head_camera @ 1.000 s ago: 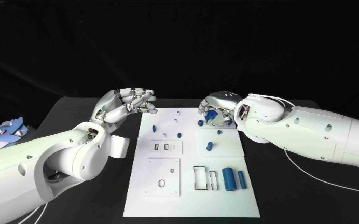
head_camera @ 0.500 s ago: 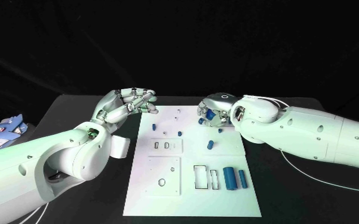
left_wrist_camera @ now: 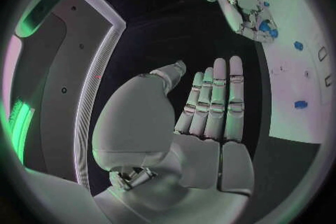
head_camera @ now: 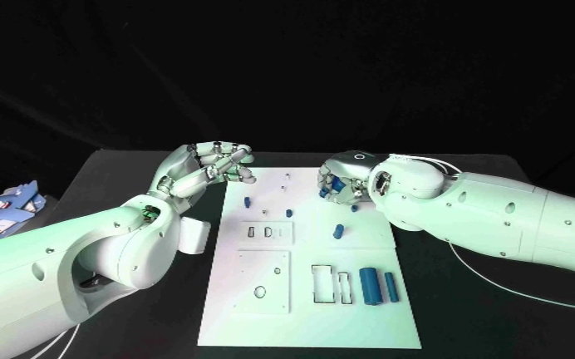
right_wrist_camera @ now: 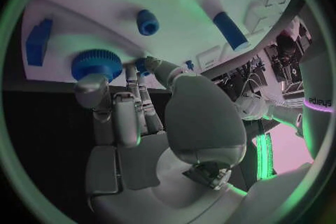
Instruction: Assemble the parts on the task board
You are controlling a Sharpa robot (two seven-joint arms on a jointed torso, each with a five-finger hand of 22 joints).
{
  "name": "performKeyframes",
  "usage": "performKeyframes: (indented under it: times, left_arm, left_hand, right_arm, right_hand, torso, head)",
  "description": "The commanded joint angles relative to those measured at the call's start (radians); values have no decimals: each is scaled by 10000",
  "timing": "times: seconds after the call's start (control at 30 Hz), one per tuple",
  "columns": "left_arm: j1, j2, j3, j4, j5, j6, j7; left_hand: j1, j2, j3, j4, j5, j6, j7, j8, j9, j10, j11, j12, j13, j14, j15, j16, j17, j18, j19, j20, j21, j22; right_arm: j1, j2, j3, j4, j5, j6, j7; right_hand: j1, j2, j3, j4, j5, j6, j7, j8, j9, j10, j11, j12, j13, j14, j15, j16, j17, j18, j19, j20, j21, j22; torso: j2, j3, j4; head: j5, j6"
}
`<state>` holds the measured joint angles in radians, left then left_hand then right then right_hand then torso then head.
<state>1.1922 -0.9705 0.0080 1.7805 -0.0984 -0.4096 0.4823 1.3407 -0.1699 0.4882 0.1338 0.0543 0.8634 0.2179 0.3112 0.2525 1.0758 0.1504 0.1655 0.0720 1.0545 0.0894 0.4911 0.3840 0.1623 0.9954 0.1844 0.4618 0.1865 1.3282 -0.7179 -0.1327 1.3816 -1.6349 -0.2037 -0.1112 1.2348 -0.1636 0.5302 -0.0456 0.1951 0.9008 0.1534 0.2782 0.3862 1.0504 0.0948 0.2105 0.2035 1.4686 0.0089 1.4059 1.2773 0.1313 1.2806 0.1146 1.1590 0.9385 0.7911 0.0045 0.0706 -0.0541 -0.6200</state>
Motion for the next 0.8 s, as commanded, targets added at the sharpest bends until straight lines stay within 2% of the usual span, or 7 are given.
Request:
performKeyframes:
  times: [0.03,0.2,0.37,0.53,0.8]
  left_arm:
    - [21,-14,8,72,60,247,11]
    - [26,-38,8,87,81,262,-15]
    - [28,-39,9,92,86,284,-39]
    - [28,-40,9,85,88,301,-65]
    - [29,-51,9,61,89,322,-93]
  left_hand:
    - [-82,4,-56,-6,10,-36,4,-51,8,-35,20,-33,-3,15,5,35,9,188,82,8,68,8]
    - [-81,8,-56,-8,10,-43,7,-54,11,-39,22,-42,-2,17,5,51,21,188,86,7,79,13]
    - [-80,9,-55,-9,10,-46,8,-55,11,-41,23,-45,-2,17,5,57,25,188,87,7,82,14]
    - [-74,11,-56,-15,10,-65,16,-64,13,-54,29,-62,-3,17,5,82,44,188,90,5,98,21]
    - [-34,21,-43,-50,12,-104,31,-81,21,-80,39,-103,-2,-9,9,130,86,186,88,2,135,38]
  right_arm:
    - [-23,28,-13,-26,-129,80,-109]
    - [-38,82,-14,-86,-122,-168,-146]
    - [-43,99,-14,-107,-119,-467,-227]
    - [-45,99,-15,-88,-104,-987,-299]
    - [-43,9,-9,145,-85,-1677,-412]
  right_hand:
    - [29,134,98,0,-89,126,-2,65,27,92,-8,99,19,475,35,87,33,-149,58,1,63,46]
    - [-1,285,234,102,-203,346,-62,168,123,210,-63,262,56,476,-4,137,64,-149,38,-26,119,126]
    - [-26,368,286,164,-261,454,-94,233,186,214,-83,310,63,472,-19,149,61,-144,11,-38,118,129]
    - [129,587,469,141,-548,743,-216,478,429,407,-192,518,116,481,-109,209,111,-157,32,-105,216,289]
    - [226,645,583,64,-609,855,-262,621,595,466,-241,595,134,488,-146,241,140,-165,41,-145,263,369]
  torso:
    - [58,24,-3]
    - [73,25,-30]
    - [108,31,-12]
    - [115,32,-5]
    - [133,29,-19]
  head:
    - [8,-37]
    - [21,-12]
    - [6,-4]
    - [25,4]
    - [63,80]
